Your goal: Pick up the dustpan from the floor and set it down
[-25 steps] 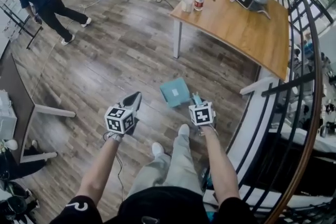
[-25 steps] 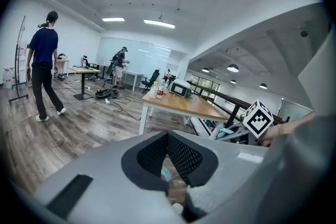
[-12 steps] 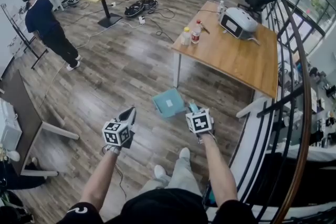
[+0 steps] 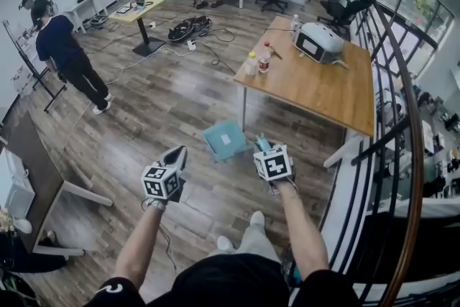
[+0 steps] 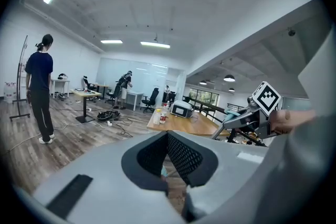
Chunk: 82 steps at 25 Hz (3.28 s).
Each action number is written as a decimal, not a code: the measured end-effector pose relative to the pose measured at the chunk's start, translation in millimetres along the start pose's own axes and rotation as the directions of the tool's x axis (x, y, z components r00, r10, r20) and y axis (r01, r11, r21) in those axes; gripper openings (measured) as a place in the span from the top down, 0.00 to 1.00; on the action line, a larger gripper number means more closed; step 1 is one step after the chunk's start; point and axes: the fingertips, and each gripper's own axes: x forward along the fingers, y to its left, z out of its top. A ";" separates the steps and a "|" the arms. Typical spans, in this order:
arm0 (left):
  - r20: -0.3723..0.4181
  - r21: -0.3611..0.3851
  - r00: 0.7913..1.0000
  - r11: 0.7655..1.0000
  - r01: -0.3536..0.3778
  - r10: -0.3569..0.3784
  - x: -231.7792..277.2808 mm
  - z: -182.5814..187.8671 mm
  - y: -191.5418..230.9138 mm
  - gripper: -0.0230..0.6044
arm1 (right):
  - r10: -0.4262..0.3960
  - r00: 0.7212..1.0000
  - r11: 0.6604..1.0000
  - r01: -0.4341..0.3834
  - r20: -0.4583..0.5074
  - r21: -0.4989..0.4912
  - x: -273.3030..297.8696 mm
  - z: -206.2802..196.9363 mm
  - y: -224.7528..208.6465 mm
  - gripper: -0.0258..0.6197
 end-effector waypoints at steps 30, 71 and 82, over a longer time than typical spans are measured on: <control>-0.001 0.025 1.000 1.000 0.001 -0.001 0.3 10.3 2.4 0.97 | -0.023 1.000 1.000 0.023 0.008 -0.005 -4.5 17.3 -8.8 0.83; -0.184 -0.070 0.983 0.997 -0.037 0.024 61.4 -124.3 12.2 0.97 | 0.040 0.978 0.998 -0.030 -0.203 0.052 129.7 -145.3 -42.5 0.83; -0.255 -0.103 0.967 0.995 -0.003 -0.023 93.1 -191.8 5.1 0.97 | 0.005 0.966 1.000 0.000 -0.260 0.018 183.2 -222.6 -50.5 0.83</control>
